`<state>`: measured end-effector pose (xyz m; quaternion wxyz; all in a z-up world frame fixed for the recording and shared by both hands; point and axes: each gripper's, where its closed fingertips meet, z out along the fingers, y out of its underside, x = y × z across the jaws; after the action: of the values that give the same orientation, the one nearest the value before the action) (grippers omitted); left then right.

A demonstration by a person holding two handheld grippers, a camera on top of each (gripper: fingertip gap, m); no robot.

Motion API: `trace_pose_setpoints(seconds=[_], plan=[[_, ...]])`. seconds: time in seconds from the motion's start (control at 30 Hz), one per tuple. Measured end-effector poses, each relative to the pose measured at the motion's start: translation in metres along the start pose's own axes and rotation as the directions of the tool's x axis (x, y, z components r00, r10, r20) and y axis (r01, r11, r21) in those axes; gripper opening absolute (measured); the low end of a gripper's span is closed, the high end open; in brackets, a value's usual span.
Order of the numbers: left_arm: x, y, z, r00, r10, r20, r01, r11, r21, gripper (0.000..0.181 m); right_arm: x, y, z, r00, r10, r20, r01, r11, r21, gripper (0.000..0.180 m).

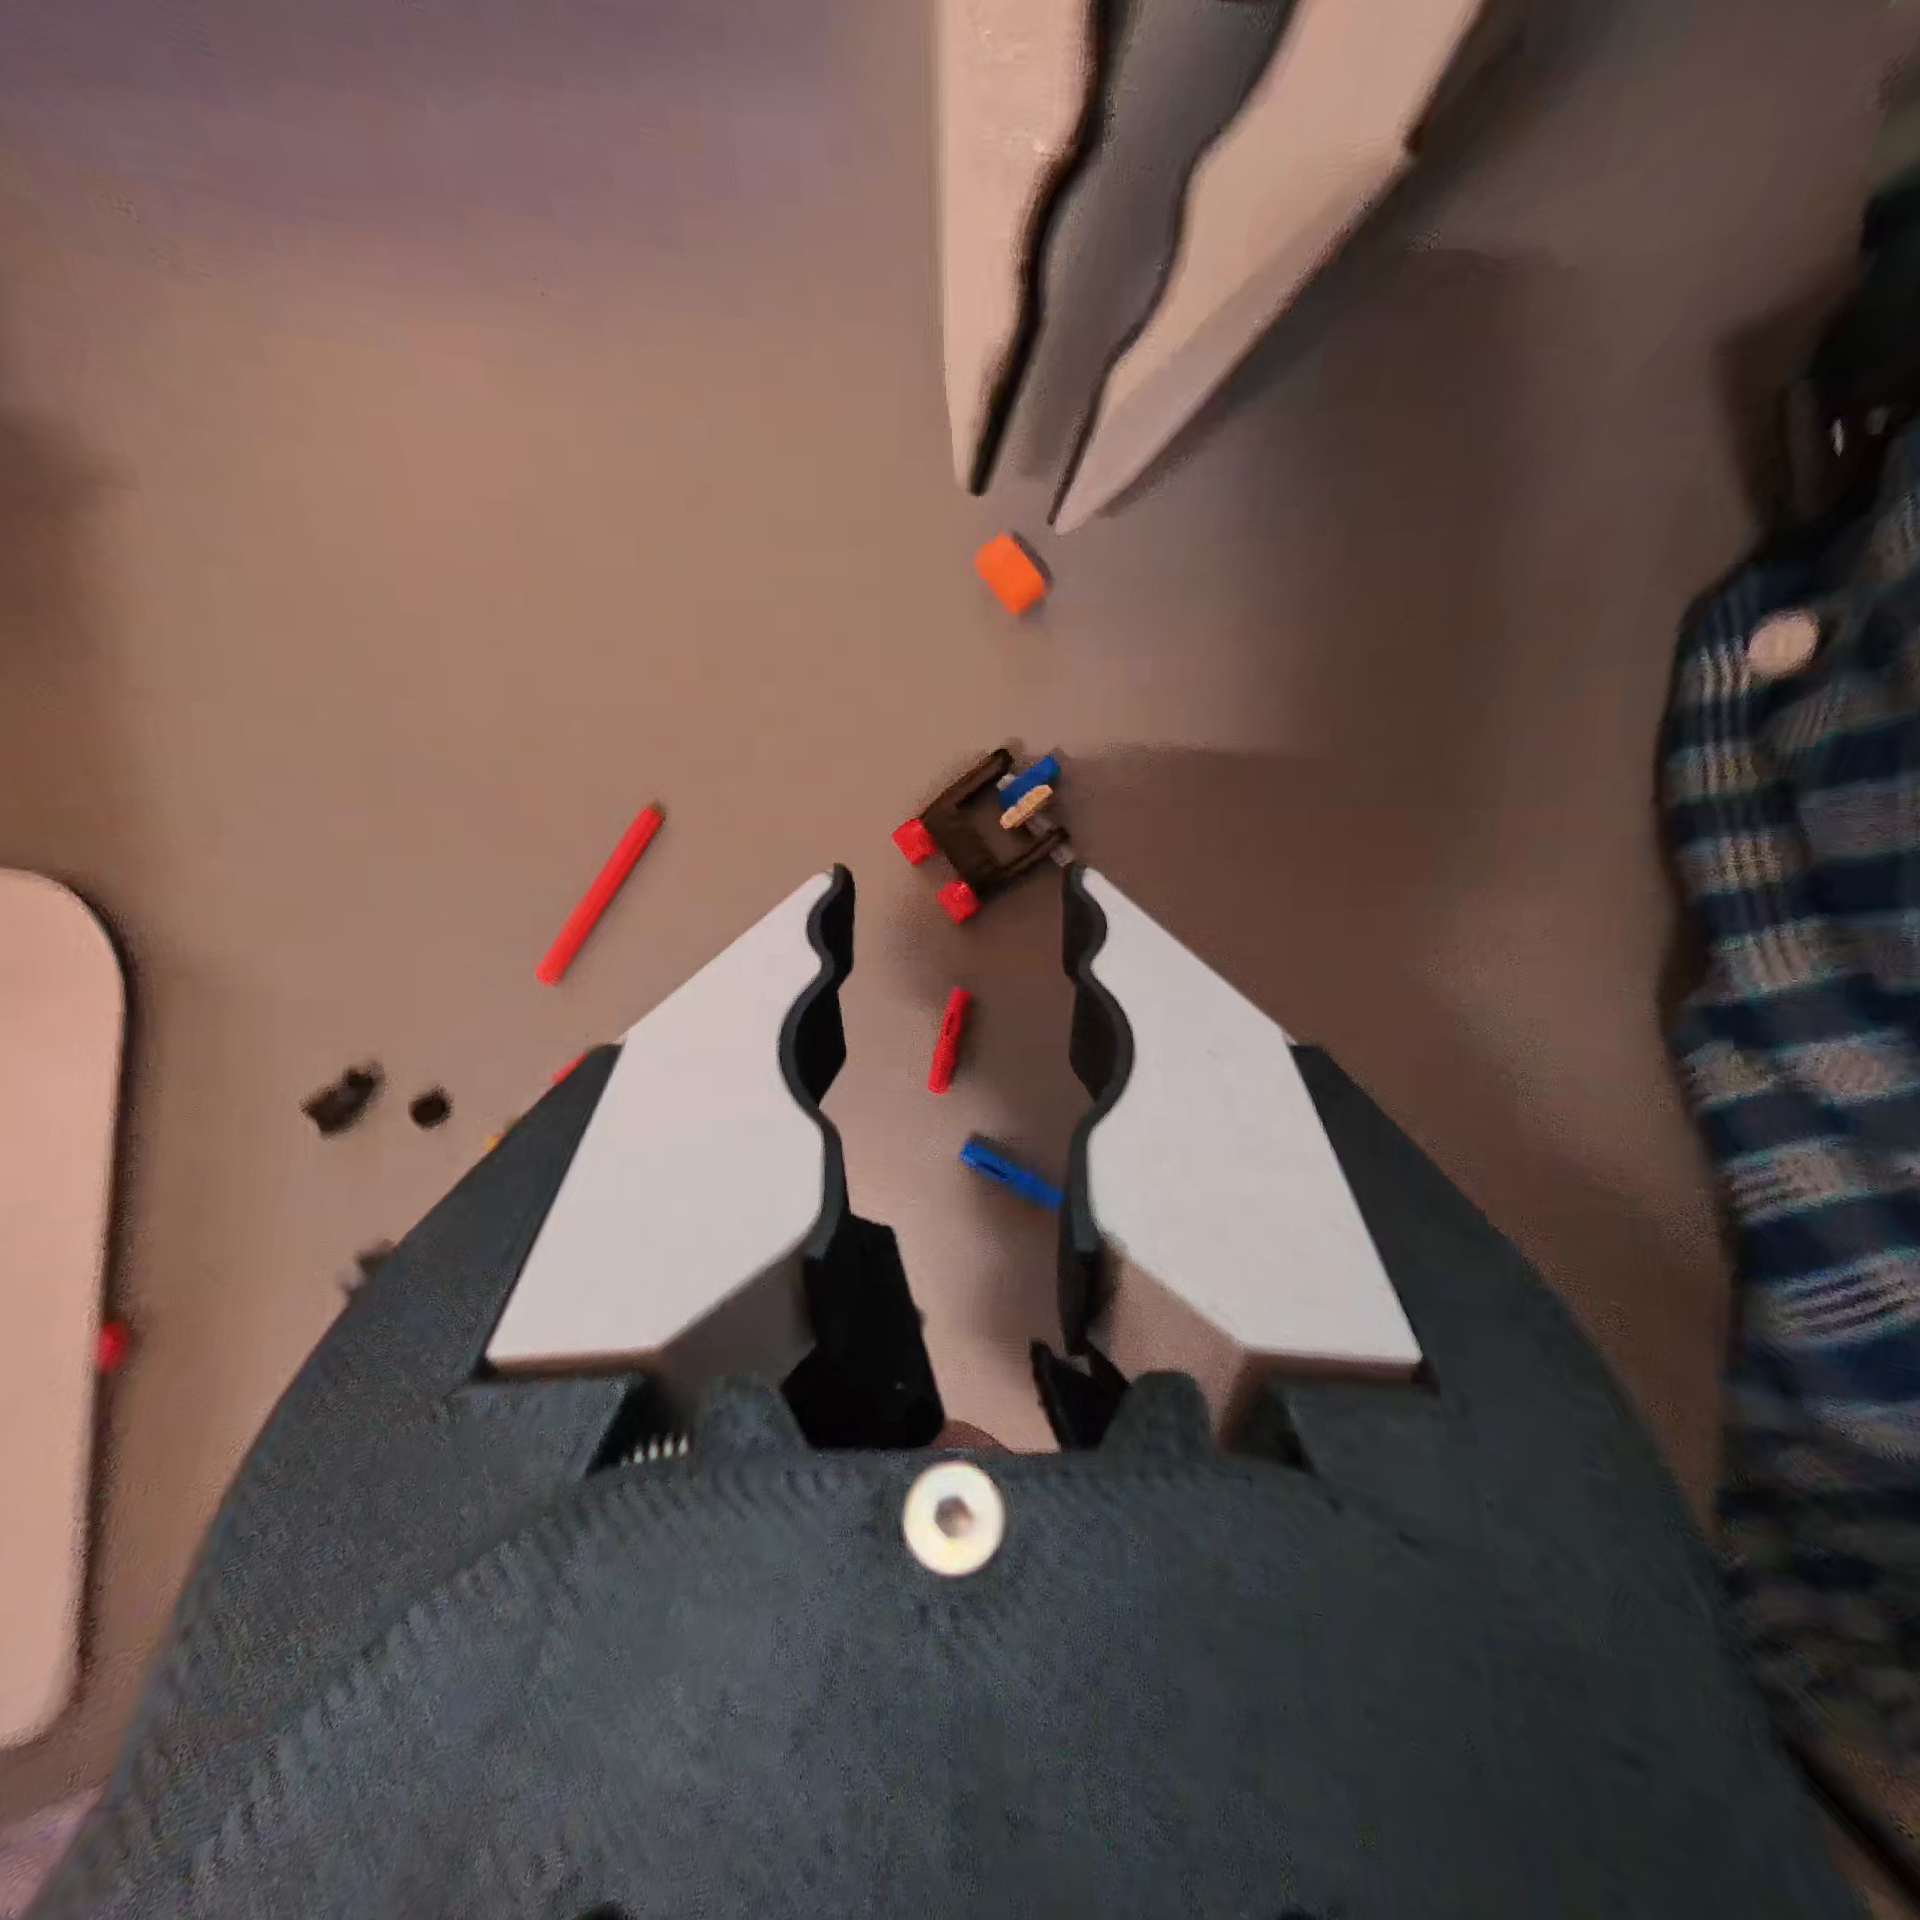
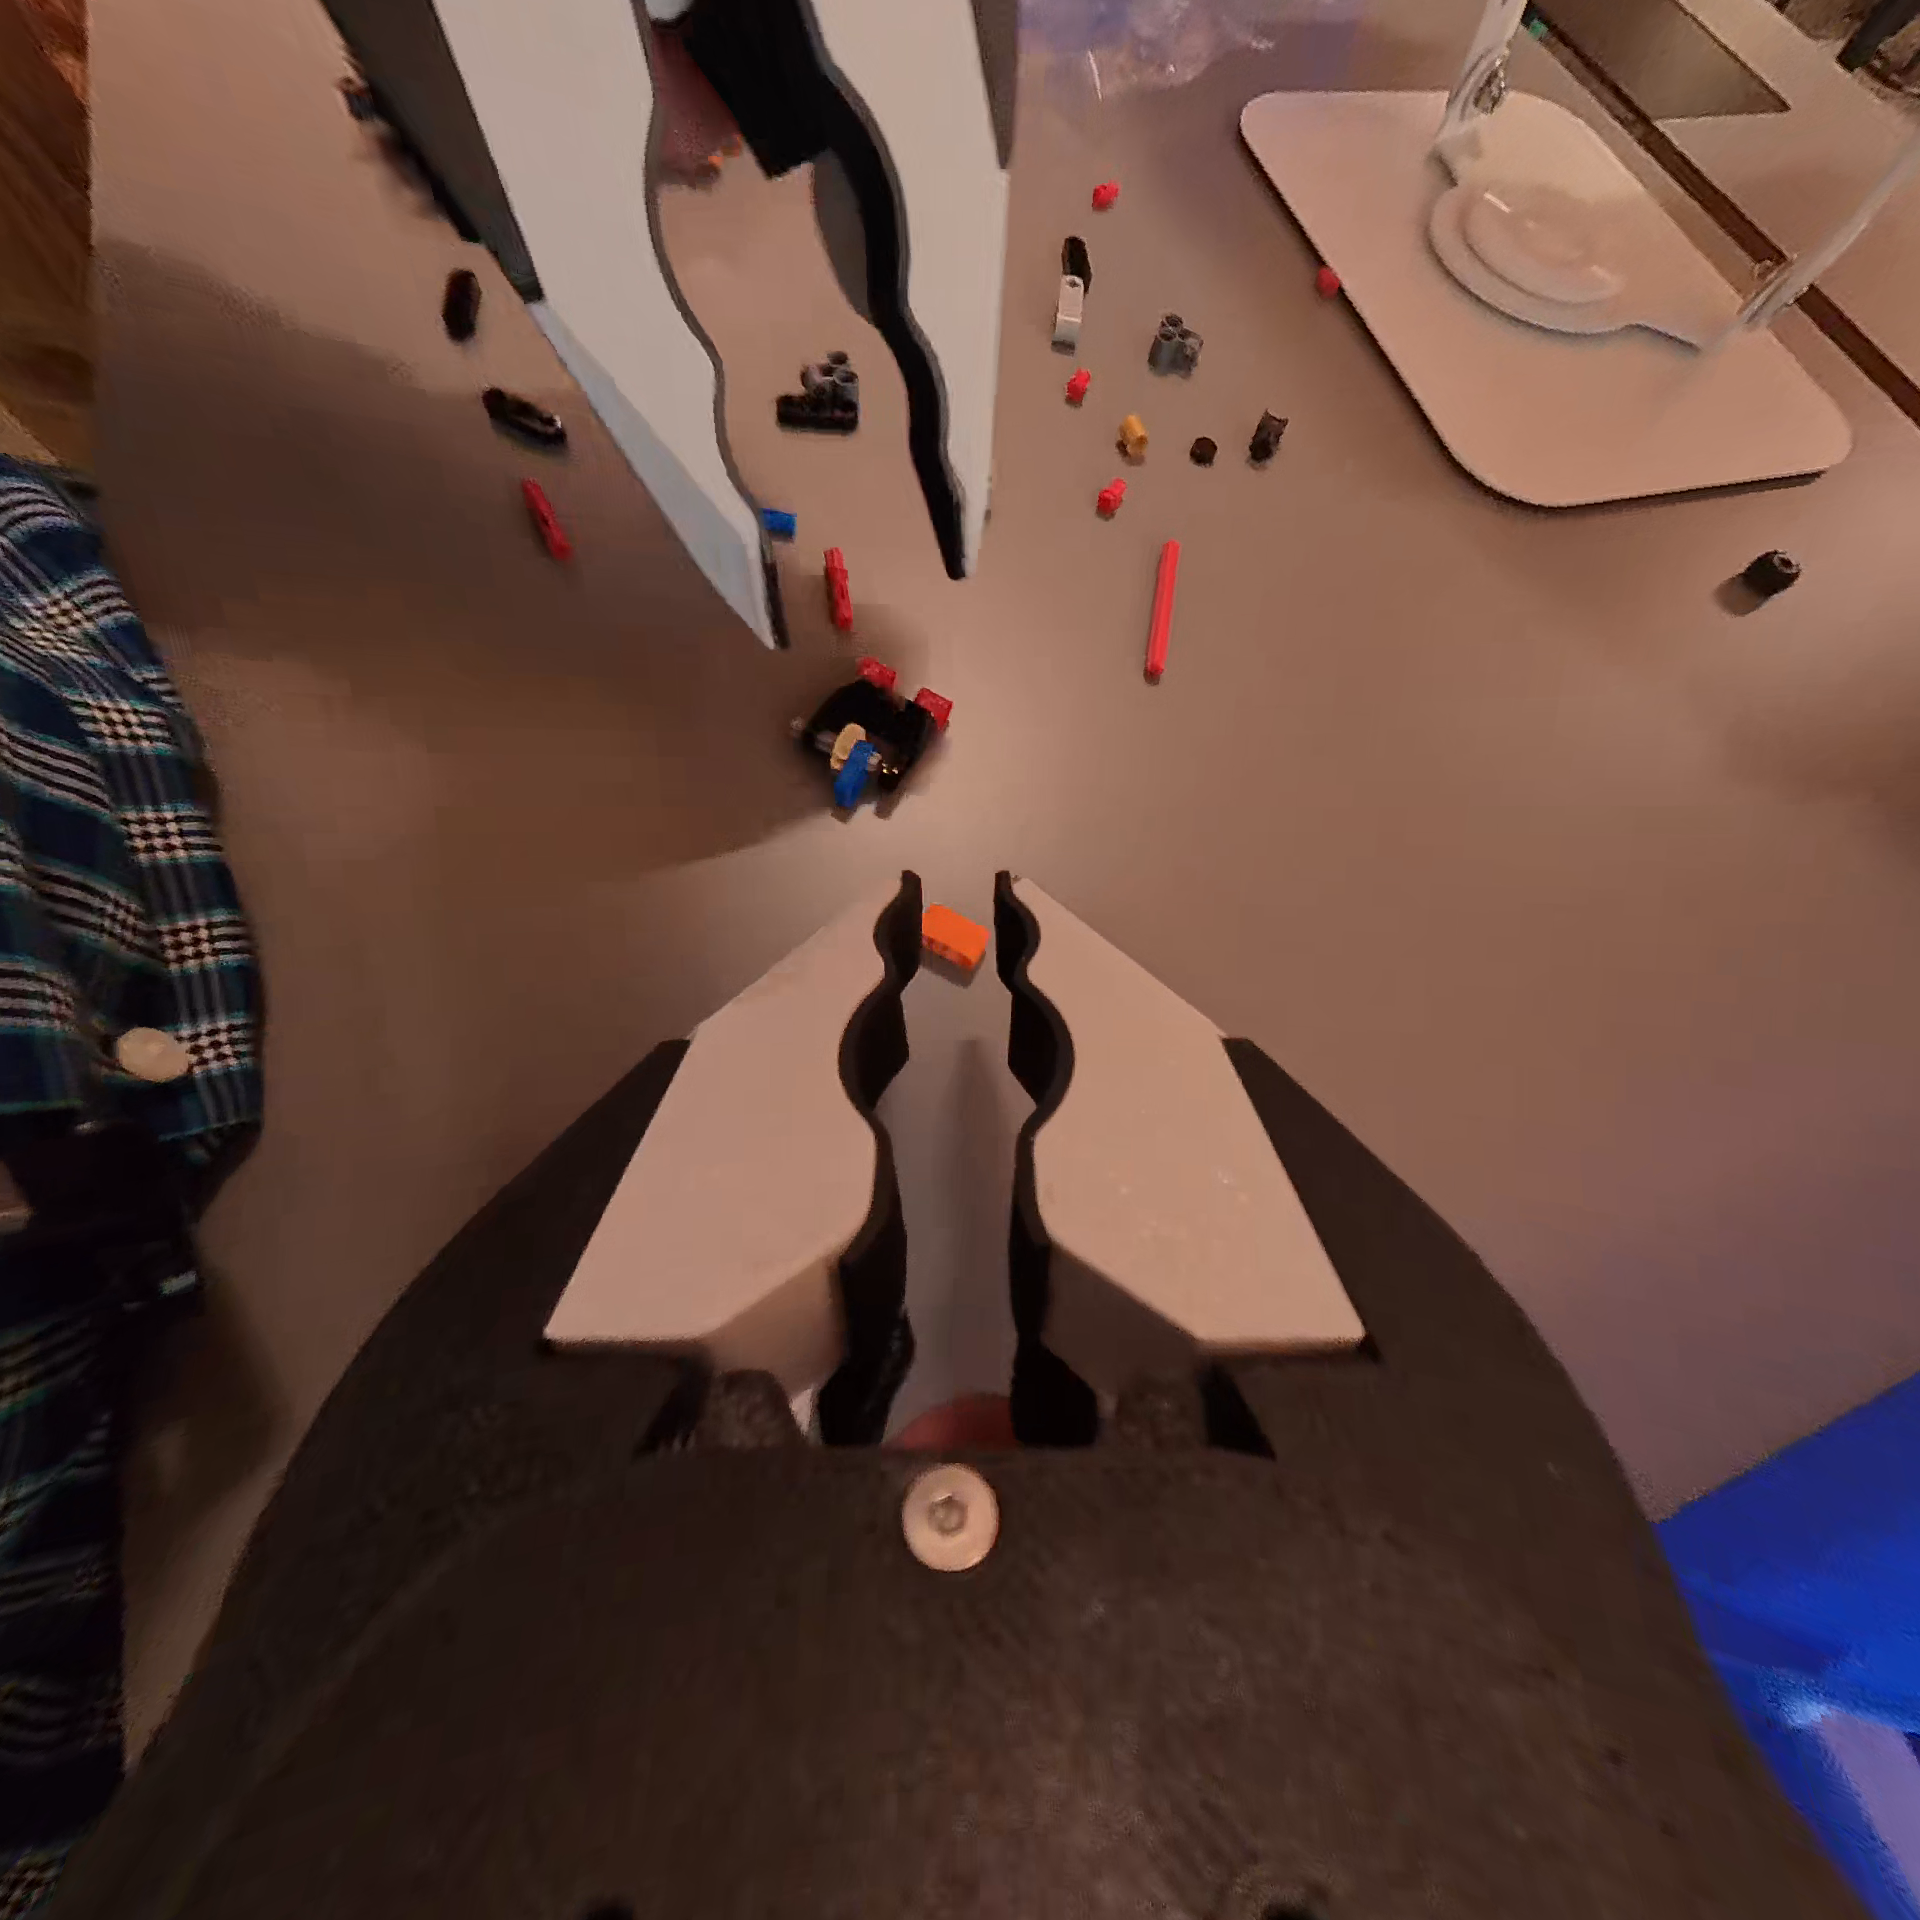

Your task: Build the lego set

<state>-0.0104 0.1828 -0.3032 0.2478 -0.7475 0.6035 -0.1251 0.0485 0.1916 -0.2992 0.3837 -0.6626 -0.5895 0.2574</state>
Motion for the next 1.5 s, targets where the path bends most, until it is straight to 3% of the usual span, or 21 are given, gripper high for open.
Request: trace_pose_setpoints(seconds=[0.03,0.17,0.3,0.43,0.6,0.87,1.13,1.5], plan=[[0.001,0.001,0.001,0.996,0.082,-0.02,-0.082,0.996,-0.018,0.036,-0.001,0.001,0.001,1.0,0.008,0.005,-0.008,1.0,0.005,0.01],[-0.003,0.007,0.01,0.948,0.306,-0.083,-0.313,0.946,-0.087,0.038,-0.005,0.003,0.002,0.998,0.042,0.036,-0.043,0.999,0.032,0.009],[0.003,0.004,0.021,0.899,0.401,-0.174,-0.419,0.904,-0.084,0.042,-0.006,0.002,0.003,0.998,0.039,0.049,-0.041,0.999,0.036,0.008],[0.008,0.005,0.027,0.894,0.381,-0.235,-0.409,0.909,-0.082,0.027,-0.007,0.002,0.004,0.997,0.037,0.063,-0.039,0.999,0.03,0.008],[0.009,0.003,0.029,0.92,0.325,-0.221,-0.346,0.936,-0.062,0.023,-0.007,0.001,0.003,0.997,0.035,0.075,-0.038,0.999,0.035,0.007],[-0.003,-0.019,0.023,0.961,0.276,0.011,-0.277,0.96,0.051,0.023,-0.004,-0.014,-0.003,0.999,0.004,0.053,-0.009,0.995,0.104,0.014],[-0.028,-0.059,-0.008,0.91,0.272,0.313,-0.334,0.928,0.167,0.023,0.017,-0.039,-0.017,0.998,-0.065,0.0,0.064,0.989,0.134,0.023],[-0.041,-0.086,-0.032,0.871,0.23,0.435,-0.36,0.9,0.245,0.023,0.027,-0.071,-0.033,0.982,-0.183,-0.045,0.188,0.963,0.193,0.023]])
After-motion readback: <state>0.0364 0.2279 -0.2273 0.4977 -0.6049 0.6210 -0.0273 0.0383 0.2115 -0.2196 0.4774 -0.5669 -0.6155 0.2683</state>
